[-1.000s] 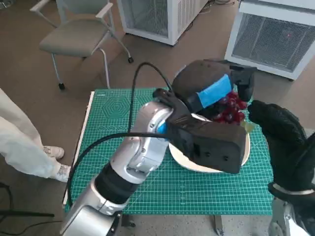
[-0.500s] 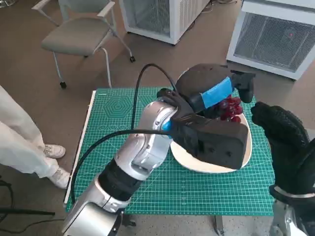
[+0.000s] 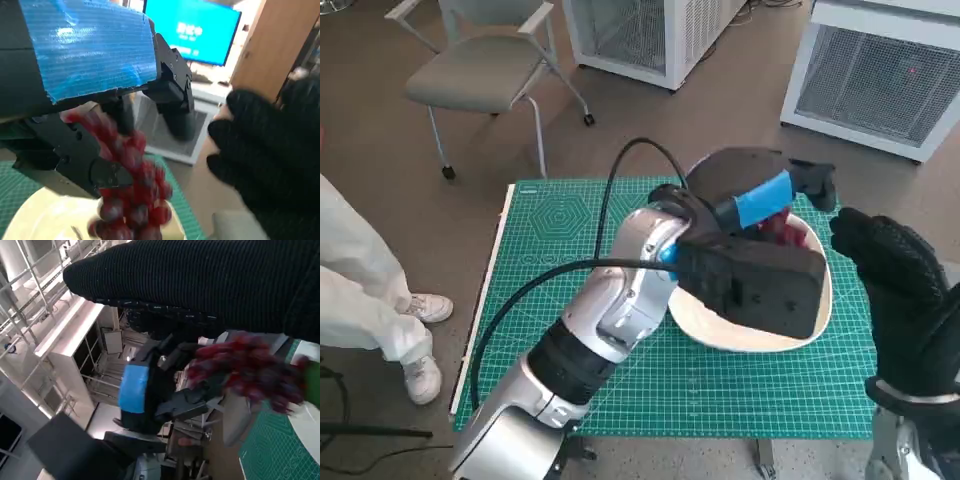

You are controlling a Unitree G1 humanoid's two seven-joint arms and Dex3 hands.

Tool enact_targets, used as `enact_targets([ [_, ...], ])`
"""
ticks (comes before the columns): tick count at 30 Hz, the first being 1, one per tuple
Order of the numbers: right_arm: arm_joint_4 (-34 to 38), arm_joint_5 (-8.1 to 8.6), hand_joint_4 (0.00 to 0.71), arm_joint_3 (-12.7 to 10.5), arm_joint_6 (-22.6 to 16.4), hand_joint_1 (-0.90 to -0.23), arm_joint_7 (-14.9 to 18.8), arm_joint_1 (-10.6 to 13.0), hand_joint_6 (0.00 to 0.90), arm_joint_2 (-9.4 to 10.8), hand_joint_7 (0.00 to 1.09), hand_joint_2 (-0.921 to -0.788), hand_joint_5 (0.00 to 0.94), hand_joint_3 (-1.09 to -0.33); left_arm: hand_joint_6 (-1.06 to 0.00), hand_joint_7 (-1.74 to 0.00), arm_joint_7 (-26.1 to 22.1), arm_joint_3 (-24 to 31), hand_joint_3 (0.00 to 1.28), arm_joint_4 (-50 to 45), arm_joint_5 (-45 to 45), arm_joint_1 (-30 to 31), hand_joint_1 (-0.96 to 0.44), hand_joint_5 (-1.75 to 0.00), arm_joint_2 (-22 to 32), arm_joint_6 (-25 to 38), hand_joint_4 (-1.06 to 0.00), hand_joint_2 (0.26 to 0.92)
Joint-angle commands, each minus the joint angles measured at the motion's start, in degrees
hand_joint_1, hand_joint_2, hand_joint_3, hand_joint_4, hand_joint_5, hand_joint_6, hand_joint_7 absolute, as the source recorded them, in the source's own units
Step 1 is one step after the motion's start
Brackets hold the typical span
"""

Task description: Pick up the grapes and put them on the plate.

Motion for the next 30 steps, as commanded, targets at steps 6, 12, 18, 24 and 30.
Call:
enact_targets([
  [6,0.9,0.24,0.312,-0.1,0.9,-0.493,0.2,0.9,0.189,-0.1,0.89,-0.921,0.454,-0.586,-0.41,-0.06,4.2,-0.5,0.02,0.3,2.0,-0.5,-0.33,-0.01,0.4,-0.9,-0.28,0.859],
  [12,0.6,0.73,0.311,0.0,1.2,-0.499,0.6,1.0,0.187,-0.2,0.89,-0.921,0.455,-0.587,-0.40,-0.04,8.2,0.4,0.03,1.6,0.8,0.6,-0.31,-0.01,1.2,-5.4,-0.28,0.909],
  [18,0.8,0.73,0.311,0.1,1.2,-0.505,0.8,0.8,0.187,-0.3,0.90,-0.921,0.455,-0.585,-0.40,-0.04,11.5,1.7,0.04,2.7,-0.7,2.3,-0.33,0.00,2.4,-10.1,-0.27,0.920],
  [24,0.7,0.56,0.312,0.2,1.3,-0.507,0.7,0.5,0.187,-0.2,0.90,-0.921,0.456,-0.584,-0.42,-0.04,13.1,4.5,0.06,1.9,-2.8,4.9,-0.37,0.00,4.9,-13.0,-0.28,0.921],
  [30,0.8,0.53,0.315,0.2,1.2,-0.508,0.8,0.2,0.189,-0.3,0.89,-0.921,0.456,-0.581,-0.43,-0.04,12.9,10.8,0.09,-0.6,-9.5,10.4,-0.41,-0.01,7.6,-16.0,-0.29,0.921],
])
